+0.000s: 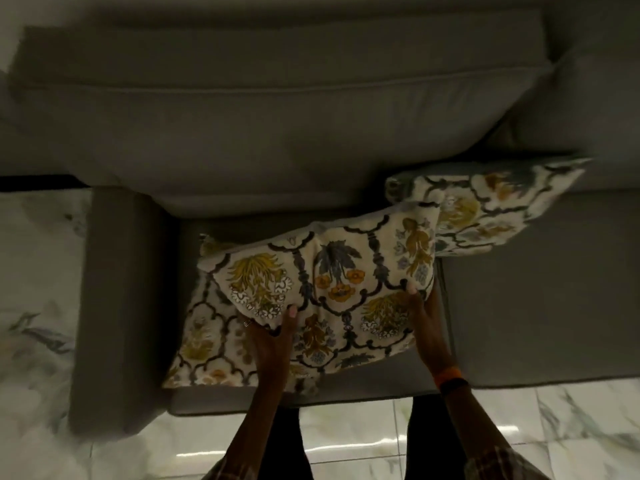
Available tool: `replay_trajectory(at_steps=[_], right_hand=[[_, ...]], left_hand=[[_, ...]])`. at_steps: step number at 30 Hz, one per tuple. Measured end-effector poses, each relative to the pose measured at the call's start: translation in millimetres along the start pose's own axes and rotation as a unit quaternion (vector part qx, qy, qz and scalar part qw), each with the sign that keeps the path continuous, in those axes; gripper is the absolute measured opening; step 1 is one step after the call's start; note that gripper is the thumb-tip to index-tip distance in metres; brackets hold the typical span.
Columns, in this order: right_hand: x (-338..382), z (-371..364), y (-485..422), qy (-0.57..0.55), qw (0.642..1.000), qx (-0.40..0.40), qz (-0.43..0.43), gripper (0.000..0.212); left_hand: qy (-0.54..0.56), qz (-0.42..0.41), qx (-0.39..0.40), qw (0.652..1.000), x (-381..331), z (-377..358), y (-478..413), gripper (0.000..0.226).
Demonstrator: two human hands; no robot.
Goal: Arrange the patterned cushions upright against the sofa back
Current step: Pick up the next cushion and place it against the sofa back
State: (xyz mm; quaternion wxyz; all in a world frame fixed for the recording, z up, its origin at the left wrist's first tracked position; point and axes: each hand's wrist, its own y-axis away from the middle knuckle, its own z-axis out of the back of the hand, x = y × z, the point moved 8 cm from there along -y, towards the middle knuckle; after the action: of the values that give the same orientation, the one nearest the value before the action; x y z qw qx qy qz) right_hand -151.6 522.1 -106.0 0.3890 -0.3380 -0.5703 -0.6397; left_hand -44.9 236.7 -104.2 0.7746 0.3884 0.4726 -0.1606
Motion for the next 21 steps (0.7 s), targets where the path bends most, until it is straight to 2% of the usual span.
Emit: replay_trajectory(at_steps=[2,5,8,10,12,13,15,17,21], right_hand=[[-2.5,57.5,-8.8,-0.027,0.999,-0.021,0.005,0.092],[-9.3,151.6,-37.8,-0.043,0.997,-0.067,0.013,0.106],[-5.2,263.9,-73.5,-0.066,0.990,-0.119,0.039,0.122],[-4.3,331.1,-96.6,-0.079,0.987,-0.137,0.040,0.112],[-3.2,404.2,-122.7,-0.078,0.985,-0.147,0.043,0.094],[-0.1,440.3,-136.9,-0.073,0.985,-0.152,0.046,0.092],[6.8,502.4,-165.7,-0.070,0.983,-0.158,0.053,0.105],[16.6,560.3,-194.5,-0.071,0.983,-0.155,0.068,0.118],[27.3,659.1,-262.9,-0.079,0.979,-0.169,0.086,0.106]], left_hand=[[-0.012,-0.029,0.012,0.999,-11.7,-53.3,29.4,0.086],[-0.026,-0.039,0.028,0.999,-12.1,-138.5,69.4,0.095],[-0.006,-0.054,0.087,0.995,-12.8,-246.9,111.6,0.102],[-0.018,-0.058,0.130,0.990,-22.6,-315.3,137.7,0.099],[-0.073,-0.124,0.167,0.975,-36.3,-388.7,164.4,0.080],[-0.086,-0.144,0.193,0.967,-43.0,-427.6,177.2,0.072],[-0.102,-0.181,0.246,0.947,-55.9,-498.4,197.7,0.077],[-0.107,-0.202,0.275,0.934,-67.0,-564.1,212.0,0.096],[-0.101,-0.200,0.327,0.918,-70.4,-675.4,216.5,0.069]])
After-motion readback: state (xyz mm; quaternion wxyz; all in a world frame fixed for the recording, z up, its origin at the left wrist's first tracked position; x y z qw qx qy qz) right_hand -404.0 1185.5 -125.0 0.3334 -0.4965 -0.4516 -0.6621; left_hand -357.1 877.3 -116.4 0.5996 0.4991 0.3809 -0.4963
